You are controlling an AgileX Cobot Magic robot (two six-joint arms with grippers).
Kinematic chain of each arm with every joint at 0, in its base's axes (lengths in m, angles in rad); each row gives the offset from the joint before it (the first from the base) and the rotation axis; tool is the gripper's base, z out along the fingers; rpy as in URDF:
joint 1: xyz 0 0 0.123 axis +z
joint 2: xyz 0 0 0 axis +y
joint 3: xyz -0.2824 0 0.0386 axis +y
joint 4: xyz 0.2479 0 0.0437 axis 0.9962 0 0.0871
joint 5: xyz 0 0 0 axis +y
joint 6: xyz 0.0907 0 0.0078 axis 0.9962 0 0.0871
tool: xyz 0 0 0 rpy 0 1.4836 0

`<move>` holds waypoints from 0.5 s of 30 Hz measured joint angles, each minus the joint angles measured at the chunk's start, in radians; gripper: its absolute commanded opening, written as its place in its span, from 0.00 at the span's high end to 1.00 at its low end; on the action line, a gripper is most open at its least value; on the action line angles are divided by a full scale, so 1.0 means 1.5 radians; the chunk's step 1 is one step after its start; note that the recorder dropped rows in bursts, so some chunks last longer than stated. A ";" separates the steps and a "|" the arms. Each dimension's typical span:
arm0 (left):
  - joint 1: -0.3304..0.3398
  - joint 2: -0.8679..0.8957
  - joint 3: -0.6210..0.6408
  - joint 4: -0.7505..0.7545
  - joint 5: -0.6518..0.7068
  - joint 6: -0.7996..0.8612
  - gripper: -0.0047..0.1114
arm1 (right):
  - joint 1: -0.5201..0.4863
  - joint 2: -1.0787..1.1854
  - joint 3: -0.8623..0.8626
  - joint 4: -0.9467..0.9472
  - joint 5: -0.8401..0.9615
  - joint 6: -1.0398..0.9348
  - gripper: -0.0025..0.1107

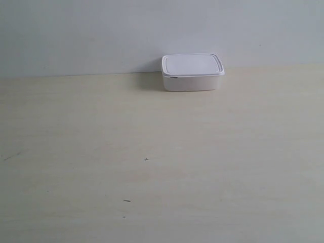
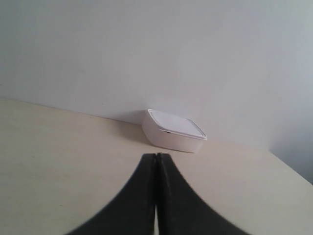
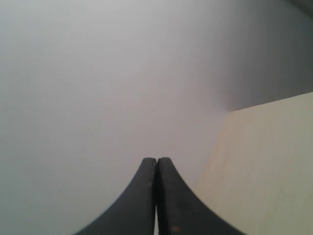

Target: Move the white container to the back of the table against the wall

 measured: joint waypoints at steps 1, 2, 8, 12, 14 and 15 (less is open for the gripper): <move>0.000 0.000 0.000 -0.008 0.000 0.000 0.96 | 0.000 0.000 0.000 0.005 0.001 0.000 0.98; 0.000 0.000 0.000 -0.021 0.000 0.001 0.96 | 0.000 0.000 0.000 0.012 0.001 0.000 0.98; 0.000 0.000 0.000 -0.092 -0.001 0.003 0.96 | 0.000 0.000 0.000 0.084 0.001 0.001 0.98; 0.000 0.000 0.000 -0.106 -0.001 0.039 0.96 | 0.000 0.000 0.000 0.102 0.001 0.002 0.98; 0.000 0.000 0.000 -0.125 0.000 0.056 0.96 | 0.000 0.000 0.000 0.124 0.001 0.002 0.98; 0.000 0.000 0.000 -0.144 0.004 0.061 0.96 | 0.000 0.000 0.000 0.143 0.001 0.002 0.98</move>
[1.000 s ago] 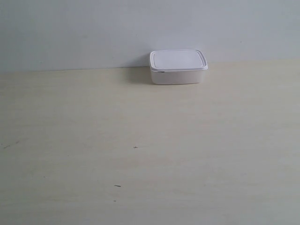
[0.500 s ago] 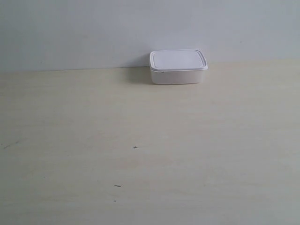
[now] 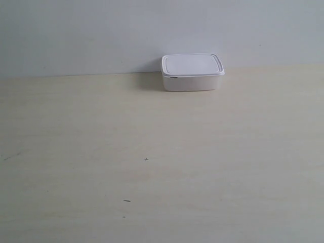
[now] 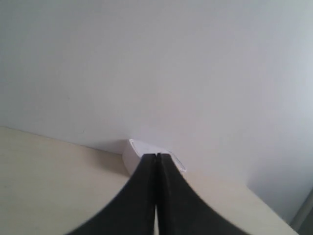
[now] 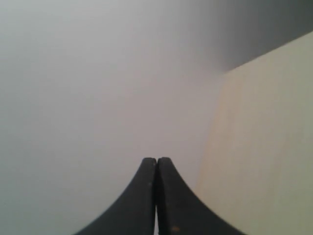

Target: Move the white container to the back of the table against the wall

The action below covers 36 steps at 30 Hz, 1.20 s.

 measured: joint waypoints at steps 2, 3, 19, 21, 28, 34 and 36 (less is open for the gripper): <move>0.000 0.000 0.000 -0.039 0.014 0.006 0.96 | 0.000 0.000 0.000 0.041 0.000 0.000 0.98; 0.000 0.000 0.000 -0.058 0.024 0.008 0.96 | 0.000 0.000 0.000 0.063 0.000 0.000 0.98; 0.000 0.000 -0.028 -0.349 0.179 0.016 0.96 | -0.001 0.000 0.000 0.250 0.001 0.000 0.98; 0.000 0.000 -0.028 -0.368 0.194 0.047 0.96 | -0.001 0.000 0.000 0.310 0.001 0.000 0.98; 0.000 0.000 -0.028 -0.382 0.237 0.197 0.96 | -0.001 0.000 0.000 0.448 0.001 0.000 0.98; 0.000 0.000 -0.028 -0.361 0.363 0.517 0.96 | -0.001 0.000 0.000 0.534 0.001 0.000 0.98; 0.000 0.000 -0.028 -0.360 0.425 0.678 0.96 | -0.001 0.000 0.000 0.561 0.001 0.000 0.98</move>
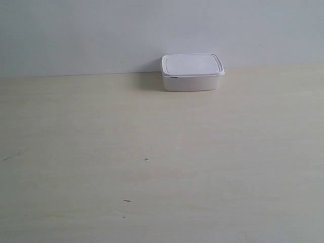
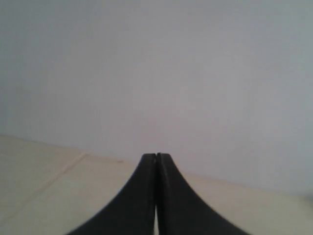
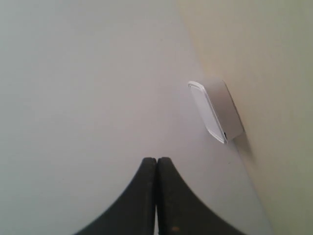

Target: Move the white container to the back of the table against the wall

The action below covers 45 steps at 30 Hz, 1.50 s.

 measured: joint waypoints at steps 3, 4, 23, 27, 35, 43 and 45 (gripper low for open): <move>0.000 0.000 0.000 0.002 0.062 0.179 0.96 | 0.000 0.000 0.000 0.021 0.000 0.000 0.98; 0.000 0.000 0.000 -0.005 0.074 0.210 0.96 | 0.000 0.000 0.000 0.023 0.000 0.000 0.98; 0.000 0.000 0.028 -0.329 0.130 0.294 0.96 | 0.000 0.000 0.000 0.081 0.060 0.000 0.98; 0.000 0.000 0.028 -0.415 0.135 0.342 0.96 | 0.000 0.000 0.000 0.123 0.088 0.000 0.98; 0.000 0.000 0.028 -0.443 0.188 0.396 0.96 | -0.001 0.000 0.000 0.128 0.099 0.000 0.98; 0.000 0.000 0.028 -0.447 0.208 0.396 0.96 | -0.003 0.000 -0.001 0.181 0.148 -0.009 0.98; 0.000 0.000 0.028 -0.447 0.210 0.398 0.96 | -0.007 0.000 -0.001 0.181 0.150 -0.011 0.98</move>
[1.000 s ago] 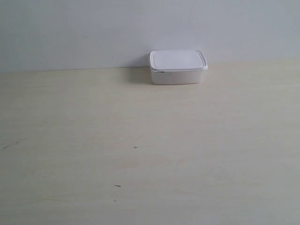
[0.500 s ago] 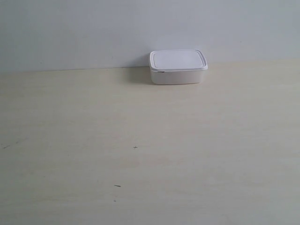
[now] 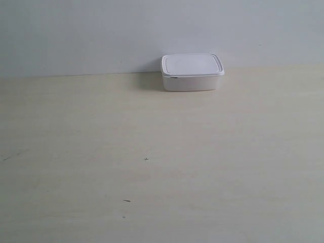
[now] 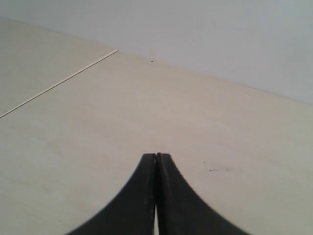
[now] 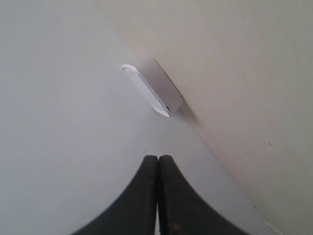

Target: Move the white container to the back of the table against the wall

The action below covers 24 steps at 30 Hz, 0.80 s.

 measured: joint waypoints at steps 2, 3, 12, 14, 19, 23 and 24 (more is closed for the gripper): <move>0.000 0.000 0.000 0.000 0.000 0.001 0.96 | -0.001 0.000 0.000 0.001 0.000 0.000 0.98; 0.000 0.000 0.000 0.000 0.000 0.001 0.96 | -0.001 0.000 0.000 0.001 0.000 0.000 0.98; 0.000 0.000 0.000 -0.002 0.001 0.001 0.96 | -0.002 0.000 0.000 0.001 0.000 0.000 0.98; 0.000 0.000 0.000 -0.002 0.001 0.001 0.96 | -0.002 0.000 0.000 0.001 0.000 0.000 0.98; 0.000 0.000 0.000 -0.002 0.001 0.001 0.96 | -0.002 0.000 0.000 0.001 0.000 0.000 0.98; 0.000 0.000 0.000 -0.002 0.001 0.001 0.96 | -0.002 0.000 0.000 -0.017 0.001 0.018 0.98; 0.000 0.000 0.000 -0.002 0.001 0.001 0.96 | -0.002 0.000 0.000 -0.023 0.000 0.025 0.98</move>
